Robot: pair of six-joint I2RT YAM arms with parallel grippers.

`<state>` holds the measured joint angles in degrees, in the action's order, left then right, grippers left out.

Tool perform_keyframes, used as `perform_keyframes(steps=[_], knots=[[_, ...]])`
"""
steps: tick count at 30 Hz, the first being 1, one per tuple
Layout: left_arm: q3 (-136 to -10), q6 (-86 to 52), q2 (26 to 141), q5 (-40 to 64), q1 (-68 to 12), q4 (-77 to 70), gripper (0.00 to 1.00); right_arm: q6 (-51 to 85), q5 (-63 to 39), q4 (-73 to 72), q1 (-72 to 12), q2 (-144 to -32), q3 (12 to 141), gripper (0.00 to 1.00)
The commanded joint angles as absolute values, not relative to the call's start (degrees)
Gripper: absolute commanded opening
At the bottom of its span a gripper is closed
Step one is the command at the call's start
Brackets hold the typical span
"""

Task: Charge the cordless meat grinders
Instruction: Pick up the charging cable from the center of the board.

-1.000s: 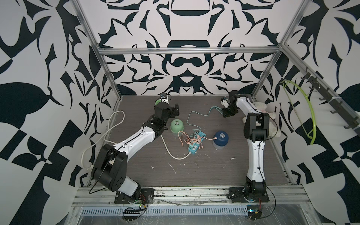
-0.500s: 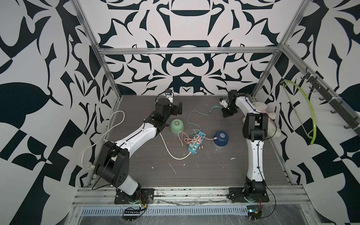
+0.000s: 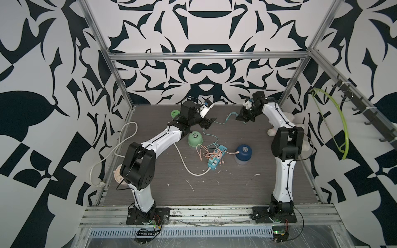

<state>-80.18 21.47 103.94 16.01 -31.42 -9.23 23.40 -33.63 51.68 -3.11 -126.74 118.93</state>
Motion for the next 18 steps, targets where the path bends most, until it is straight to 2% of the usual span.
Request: perform_keyframes(steps=[1,5,9,13,18], knots=[[-83.85,34.9,107.03,22.48,-32.92,-6.86,0.94,43.19,-44.01,50.81,-3.8,-123.82,120.0,0.0],[-84.9,35.8,110.67,22.08,-33.26,-13.45,0.94,48.56,-48.67,51.81,-4.39,-122.48,122.4,0.0],[-88.02,35.02,114.44,21.97,-33.31,-18.61,0.91,46.71,-52.16,60.23,-4.65,-122.43,127.2,0.0],[-90.73,35.52,117.49,25.18,-33.56,-20.73,0.86,45.97,-55.53,64.61,-5.39,-121.65,129.16,0.0],[-93.09,33.74,120.35,27.07,-33.68,-24.39,0.74,44.42,-58.33,69.25,-6.41,-121.34,131.41,0.0]])
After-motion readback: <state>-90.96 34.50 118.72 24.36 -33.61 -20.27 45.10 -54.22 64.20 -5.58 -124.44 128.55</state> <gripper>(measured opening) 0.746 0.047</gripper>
